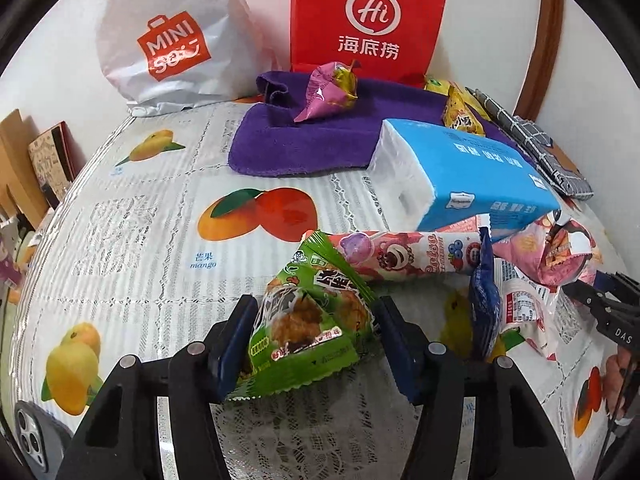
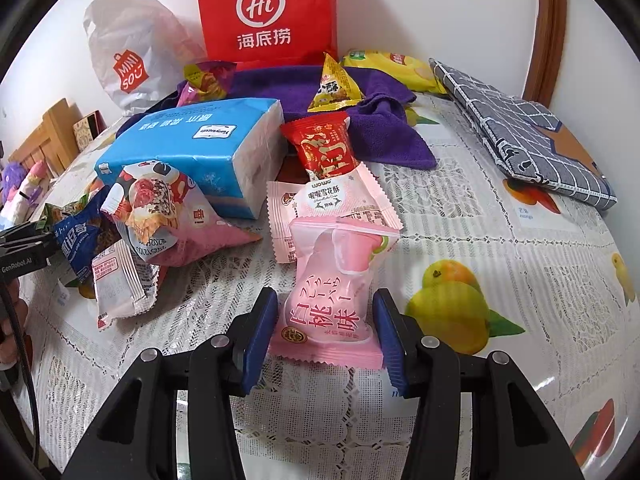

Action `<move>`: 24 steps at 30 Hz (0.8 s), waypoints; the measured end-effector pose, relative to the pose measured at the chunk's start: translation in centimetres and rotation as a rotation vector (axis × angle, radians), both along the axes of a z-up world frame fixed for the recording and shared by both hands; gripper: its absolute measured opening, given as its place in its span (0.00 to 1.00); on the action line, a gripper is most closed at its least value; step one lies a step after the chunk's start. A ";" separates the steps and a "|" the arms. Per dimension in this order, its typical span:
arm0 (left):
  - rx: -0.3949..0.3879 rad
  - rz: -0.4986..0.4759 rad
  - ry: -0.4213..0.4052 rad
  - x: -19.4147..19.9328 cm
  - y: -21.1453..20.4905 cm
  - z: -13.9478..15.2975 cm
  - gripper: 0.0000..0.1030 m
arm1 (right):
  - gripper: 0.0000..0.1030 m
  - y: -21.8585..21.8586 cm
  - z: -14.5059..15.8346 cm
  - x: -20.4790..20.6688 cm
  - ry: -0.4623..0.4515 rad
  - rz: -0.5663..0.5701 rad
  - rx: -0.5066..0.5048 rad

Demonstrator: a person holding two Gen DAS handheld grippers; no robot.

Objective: Organize snacks
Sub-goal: 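Lift and carry the green bag and pink candy packet toward the purple towel with both tools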

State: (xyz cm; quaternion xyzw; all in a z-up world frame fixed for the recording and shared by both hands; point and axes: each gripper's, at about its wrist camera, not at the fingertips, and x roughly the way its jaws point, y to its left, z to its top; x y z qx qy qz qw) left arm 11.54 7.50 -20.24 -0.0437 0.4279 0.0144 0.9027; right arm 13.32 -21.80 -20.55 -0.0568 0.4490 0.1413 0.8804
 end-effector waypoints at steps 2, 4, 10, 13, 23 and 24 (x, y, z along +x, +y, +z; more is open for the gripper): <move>0.011 0.003 0.002 0.0 -0.2 0.0 0.57 | 0.48 0.0 0.0 0.0 0.001 0.000 0.000; 0.024 0.003 0.006 0.1 -0.4 -0.1 0.58 | 0.48 0.0 0.0 -0.1 0.002 0.000 0.005; 0.054 0.008 0.017 0.1 -0.8 -0.2 0.59 | 0.49 0.1 0.0 -0.1 0.001 0.006 -0.005; 0.052 0.011 0.016 0.1 -0.8 -0.2 0.59 | 0.51 -0.1 0.0 0.1 0.006 0.014 0.008; 0.053 0.019 0.017 -0.2 -0.5 0.0 0.54 | 0.44 -0.3 0.1 0.2 0.003 -0.001 0.025; 0.053 0.024 0.021 -0.3 -0.5 0.1 0.54 | 0.43 -0.5 0.1 0.2 0.002 -0.006 0.027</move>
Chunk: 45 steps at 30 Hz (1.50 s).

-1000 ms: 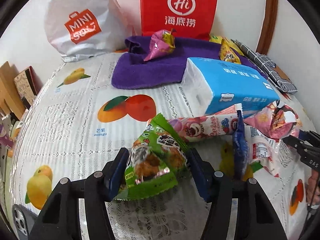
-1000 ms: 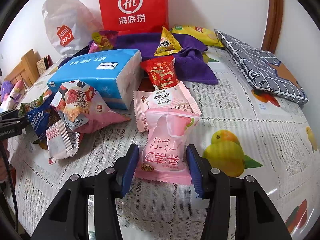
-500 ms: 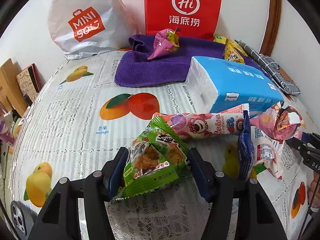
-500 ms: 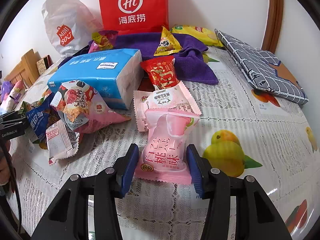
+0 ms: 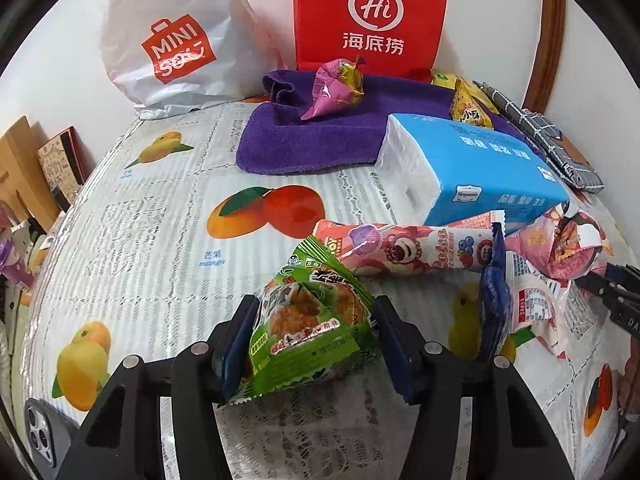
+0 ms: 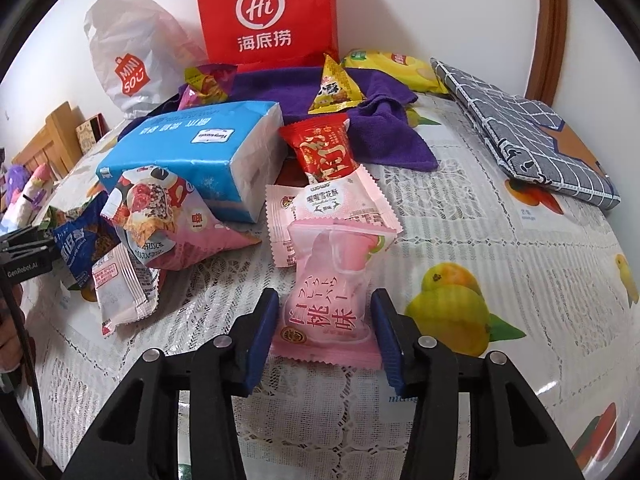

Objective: Organize snacks
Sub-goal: 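Lift and carry the green bag and pink candy packet toward the purple towel with both tools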

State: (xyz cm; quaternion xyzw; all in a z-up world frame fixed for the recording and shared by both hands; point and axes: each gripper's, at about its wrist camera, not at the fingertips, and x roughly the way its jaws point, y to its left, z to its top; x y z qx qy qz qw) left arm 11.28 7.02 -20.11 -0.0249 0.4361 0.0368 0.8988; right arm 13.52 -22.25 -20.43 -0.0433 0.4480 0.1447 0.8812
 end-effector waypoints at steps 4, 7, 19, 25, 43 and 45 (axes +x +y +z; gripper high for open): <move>-0.038 0.013 0.008 -0.7 0.5 0.7 0.53 | 0.38 -0.5 0.4 -0.6 -0.009 -0.009 0.003; -0.032 0.006 -0.011 -1.4 0.4 1.7 0.53 | 0.38 -0.5 0.9 -1.2 -0.015 -0.007 -0.002; -0.107 -0.085 -0.079 -1.7 -2.4 7.4 0.53 | 0.38 -0.6 7.1 -1.2 -0.092 -0.022 0.058; -0.130 -0.147 -0.131 1.2 -4.6 12.2 0.53 | 0.38 2.1 11.8 1.5 -0.145 0.023 0.109; -0.098 -0.040 -0.206 12.7 -1.2 20.3 0.53 | 0.38 8.5 18.1 13.4 -0.232 0.072 0.114; -0.095 -0.040 -0.198 13.9 -0.9 19.9 0.53 | 0.38 8.8 17.8 14.8 -0.236 0.073 0.103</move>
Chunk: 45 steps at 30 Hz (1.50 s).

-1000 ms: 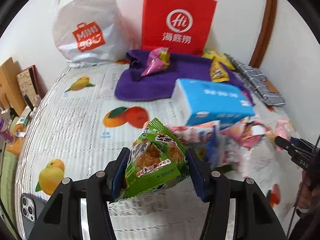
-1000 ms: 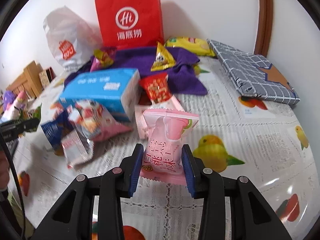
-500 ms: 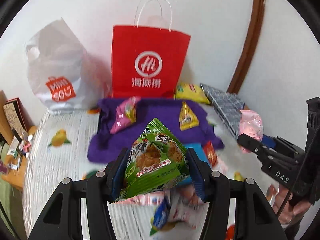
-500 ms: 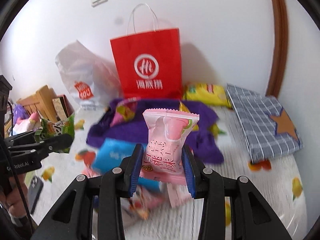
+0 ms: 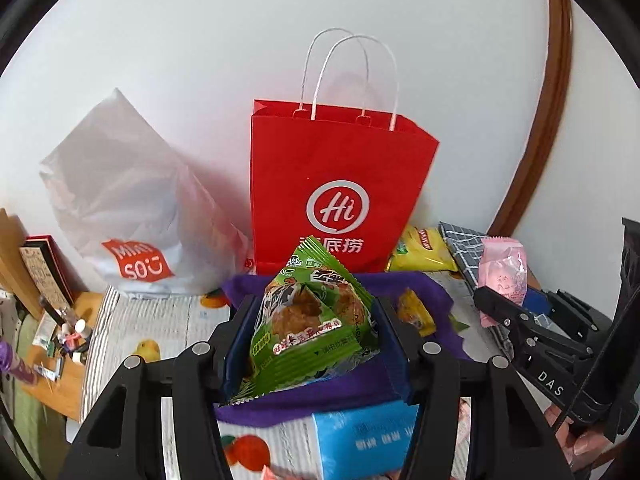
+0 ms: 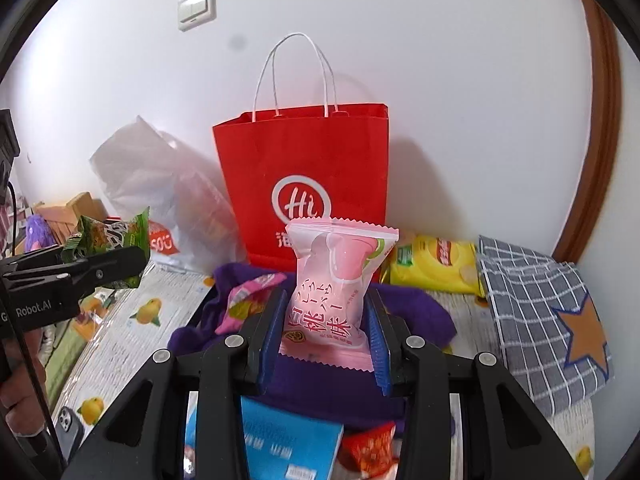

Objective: Organize snacks
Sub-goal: 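Lift and carry the green bag and pink candy packet toward the purple towel with both tools, then lower the pink candy packet onto the towel with the right tool while the left tool holds the green bag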

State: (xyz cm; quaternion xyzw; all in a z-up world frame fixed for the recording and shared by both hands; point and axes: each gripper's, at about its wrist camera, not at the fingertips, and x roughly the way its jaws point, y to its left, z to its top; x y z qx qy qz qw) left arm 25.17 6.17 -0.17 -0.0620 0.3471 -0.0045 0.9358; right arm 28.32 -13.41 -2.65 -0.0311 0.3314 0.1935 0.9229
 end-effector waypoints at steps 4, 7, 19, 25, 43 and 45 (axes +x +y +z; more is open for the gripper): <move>-0.014 0.008 0.011 2.0 0.9 -1.2 0.53 | 0.38 0.0 -1.5 2.6 0.018 -0.012 -0.002; -0.017 0.014 0.049 3.4 1.4 -3.3 0.53 | 0.38 -0.1 -3.5 4.2 0.055 -0.010 -0.014; -0.026 0.069 0.129 5.5 3.8 -5.8 0.53 | 0.38 -1.4 -8.4 7.4 0.167 -0.023 -0.119; -0.049 0.092 0.126 5.5 5.0 -5.8 0.53 | 0.38 -2.6 -9.6 8.3 0.209 -0.056 -0.128; -0.038 0.079 0.128 5.4 4.3 -5.9 0.53 | 0.38 -4.0 -11.3 8.9 0.295 -0.058 -0.152; -0.039 0.078 0.128 5.4 4.3 -5.9 0.53 | 0.38 -3.9 -11.6 8.9 0.307 -0.053 -0.153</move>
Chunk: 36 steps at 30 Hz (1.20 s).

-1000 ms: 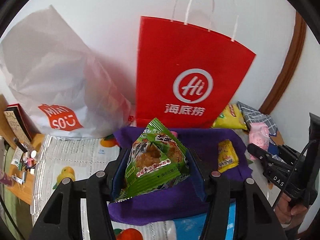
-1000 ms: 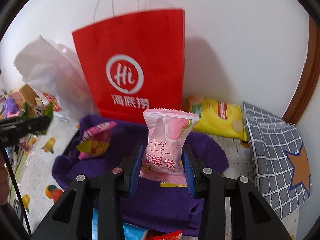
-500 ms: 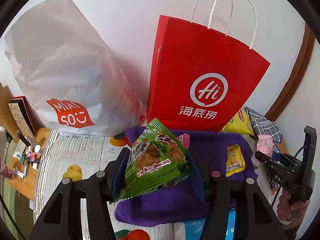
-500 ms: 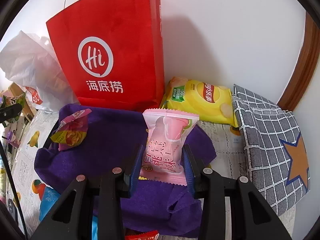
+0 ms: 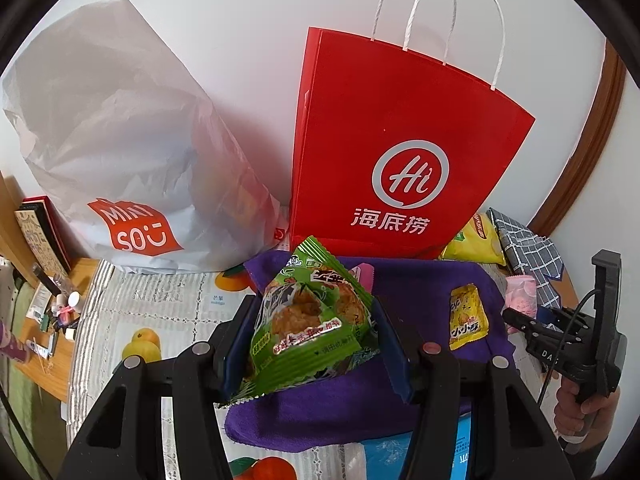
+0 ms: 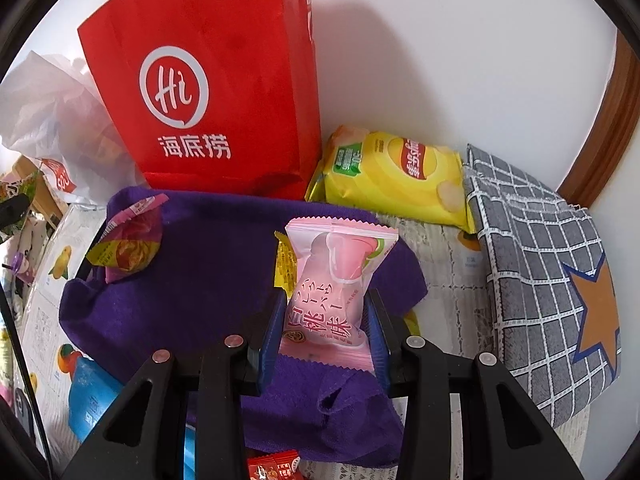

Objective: Organize snacks
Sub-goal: 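Lower the pink candy packet onto the towel with the right tool while the left tool holds the green bag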

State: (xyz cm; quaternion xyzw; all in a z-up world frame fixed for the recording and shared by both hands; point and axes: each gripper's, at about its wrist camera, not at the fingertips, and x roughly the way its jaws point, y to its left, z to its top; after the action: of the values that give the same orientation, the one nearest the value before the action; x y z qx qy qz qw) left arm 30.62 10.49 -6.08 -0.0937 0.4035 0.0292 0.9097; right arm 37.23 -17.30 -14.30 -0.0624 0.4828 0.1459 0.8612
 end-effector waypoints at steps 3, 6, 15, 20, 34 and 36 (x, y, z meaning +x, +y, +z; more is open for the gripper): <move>0.000 0.006 0.009 0.2 0.1 -0.2 0.53 | 0.38 0.5 -0.6 -0.2 0.009 0.016 -0.020; -0.008 0.008 0.019 0.2 0.3 -0.3 0.53 | 0.38 1.1 -1.2 -0.3 0.025 0.034 -0.025; -0.004 0.003 0.023 0.2 0.2 -0.4 0.53 | 0.38 2.0 -3.5 0.3 0.090 0.045 -0.048; -0.002 0.003 0.046 0.6 0.1 -1.0 0.53 | 0.39 2.3 -3.9 0.5 0.113 0.050 -0.063; -0.012 -0.013 0.179 2.6 -1.0 -4.8 0.53 | 0.43 1.2 1.7 -1.7 -0.029 0.041 -0.041; -0.008 -0.014 0.214 3.0 -1.2 -5.7 0.53 | 0.45 0.8 3.1 -2.1 -0.064 0.042 -0.016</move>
State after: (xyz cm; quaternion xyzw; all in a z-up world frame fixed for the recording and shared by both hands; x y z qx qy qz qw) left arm 33.61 9.25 -11.76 -0.0909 0.4993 0.0313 0.8611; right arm 35.08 -16.46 -11.21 -0.0844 0.4548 0.1581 0.8724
